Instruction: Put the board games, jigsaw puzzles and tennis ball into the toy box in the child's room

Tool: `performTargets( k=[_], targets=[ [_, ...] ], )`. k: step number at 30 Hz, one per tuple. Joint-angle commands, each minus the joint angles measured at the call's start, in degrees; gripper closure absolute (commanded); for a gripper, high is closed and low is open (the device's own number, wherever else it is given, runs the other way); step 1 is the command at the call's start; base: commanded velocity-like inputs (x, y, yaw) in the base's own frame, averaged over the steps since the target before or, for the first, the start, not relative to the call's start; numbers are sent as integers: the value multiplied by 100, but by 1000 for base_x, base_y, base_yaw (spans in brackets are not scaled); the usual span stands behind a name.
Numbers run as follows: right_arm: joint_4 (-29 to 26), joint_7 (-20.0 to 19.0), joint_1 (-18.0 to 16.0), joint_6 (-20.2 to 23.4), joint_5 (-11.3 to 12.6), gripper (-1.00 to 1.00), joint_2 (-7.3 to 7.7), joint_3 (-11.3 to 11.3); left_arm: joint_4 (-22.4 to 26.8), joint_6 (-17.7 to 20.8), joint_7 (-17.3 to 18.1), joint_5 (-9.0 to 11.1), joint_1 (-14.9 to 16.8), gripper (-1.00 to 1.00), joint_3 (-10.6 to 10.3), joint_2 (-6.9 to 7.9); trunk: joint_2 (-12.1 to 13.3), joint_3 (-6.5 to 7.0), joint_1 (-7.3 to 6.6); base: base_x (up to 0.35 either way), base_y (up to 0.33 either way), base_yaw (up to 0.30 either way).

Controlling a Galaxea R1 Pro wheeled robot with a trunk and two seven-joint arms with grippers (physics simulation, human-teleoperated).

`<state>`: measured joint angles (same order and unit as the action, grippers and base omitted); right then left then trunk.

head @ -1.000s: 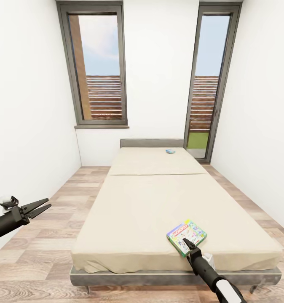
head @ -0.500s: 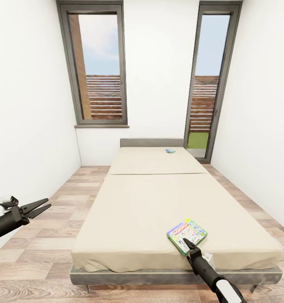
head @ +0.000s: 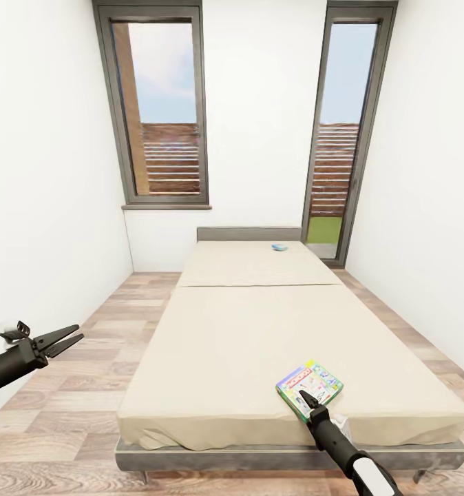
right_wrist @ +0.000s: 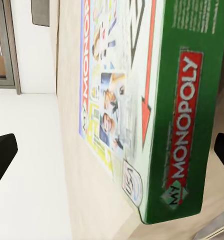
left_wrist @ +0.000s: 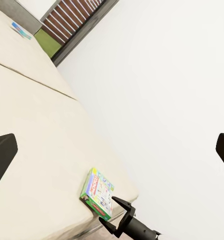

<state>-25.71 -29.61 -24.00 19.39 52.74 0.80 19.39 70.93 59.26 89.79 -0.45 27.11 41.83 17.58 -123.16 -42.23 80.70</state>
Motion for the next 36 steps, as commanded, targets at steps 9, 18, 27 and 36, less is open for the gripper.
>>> performTargets(
  k=[9, 18, 27, 36],
  targets=[
    [-5, -19, -7, 56, 70, -100, -8, 19, -1, 60, 21, -6, 5, -100, 2, -1, -2, -5, -1, 0, 0, 0],
    [-5, -19, -7, 56, 70, -100, -2, 21, 7, 68, 21, -7, 5, -100, 32, 10, 278, 121, -154, 0, 0, 0],
    [-5, -19, -7, 56, 70, -100, 7, 18, 7, 68, 21, -7, 3, -100, 36, 9, 278, 121, -154, 0, 0, 0],
    [-5, -19, -7, 63, 70, -100, 9, 19, 8, 68, 21, -7, -3, -100, 36, 8, 278, 121, -154, 0, 0, 0]
  ],
)
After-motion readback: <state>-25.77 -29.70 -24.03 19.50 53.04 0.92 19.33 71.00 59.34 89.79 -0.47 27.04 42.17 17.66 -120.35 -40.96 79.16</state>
